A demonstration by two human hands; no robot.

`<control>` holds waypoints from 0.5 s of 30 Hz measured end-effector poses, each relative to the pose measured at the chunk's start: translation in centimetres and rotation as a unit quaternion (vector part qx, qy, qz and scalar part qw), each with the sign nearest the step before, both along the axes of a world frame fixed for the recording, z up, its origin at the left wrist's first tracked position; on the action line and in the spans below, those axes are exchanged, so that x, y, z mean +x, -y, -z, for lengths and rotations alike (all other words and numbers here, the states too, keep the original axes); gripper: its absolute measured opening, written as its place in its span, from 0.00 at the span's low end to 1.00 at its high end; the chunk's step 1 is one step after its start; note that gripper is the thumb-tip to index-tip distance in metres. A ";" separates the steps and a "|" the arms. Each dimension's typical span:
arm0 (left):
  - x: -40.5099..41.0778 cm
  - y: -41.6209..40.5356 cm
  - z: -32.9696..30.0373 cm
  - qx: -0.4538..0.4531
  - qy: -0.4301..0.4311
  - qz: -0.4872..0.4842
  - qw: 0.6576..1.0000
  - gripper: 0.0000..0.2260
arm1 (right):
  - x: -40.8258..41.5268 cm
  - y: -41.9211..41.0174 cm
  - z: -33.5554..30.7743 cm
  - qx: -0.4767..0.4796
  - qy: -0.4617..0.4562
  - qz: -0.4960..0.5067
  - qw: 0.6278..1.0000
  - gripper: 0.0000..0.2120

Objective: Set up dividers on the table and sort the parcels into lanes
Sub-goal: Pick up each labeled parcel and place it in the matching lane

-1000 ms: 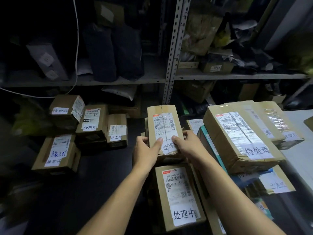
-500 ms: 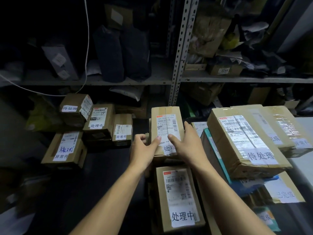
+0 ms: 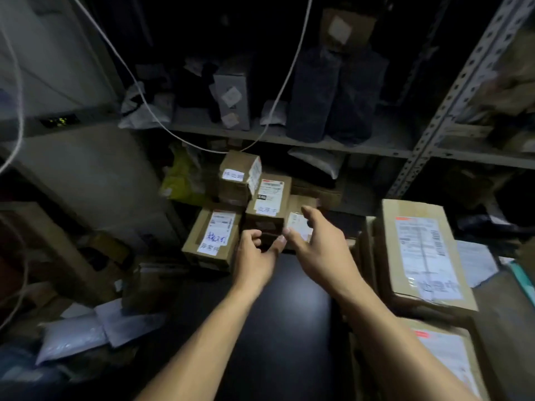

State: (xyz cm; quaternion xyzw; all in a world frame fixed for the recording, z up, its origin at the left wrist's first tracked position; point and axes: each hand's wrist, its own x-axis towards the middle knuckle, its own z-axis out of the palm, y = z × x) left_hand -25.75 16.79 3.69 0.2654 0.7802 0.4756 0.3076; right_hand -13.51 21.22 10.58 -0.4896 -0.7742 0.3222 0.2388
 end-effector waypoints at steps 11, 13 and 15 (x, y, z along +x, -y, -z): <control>-16.9 0.2 6.8 -0.037 -0.005 -0.044 0.998 0.23 | -14.7 -1.8 12.0 -0.210 0.044 0.002 0.977 0.28; -19.5 -0.2 8.8 -0.062 -0.029 -0.039 0.997 0.23 | -16.5 -2.4 14.6 -0.276 0.040 0.011 0.960 0.29; -21.9 -0.8 11.0 -0.101 -0.058 -0.032 0.993 0.28 | -17.8 -2.8 16.9 -0.311 0.045 0.033 0.949 0.31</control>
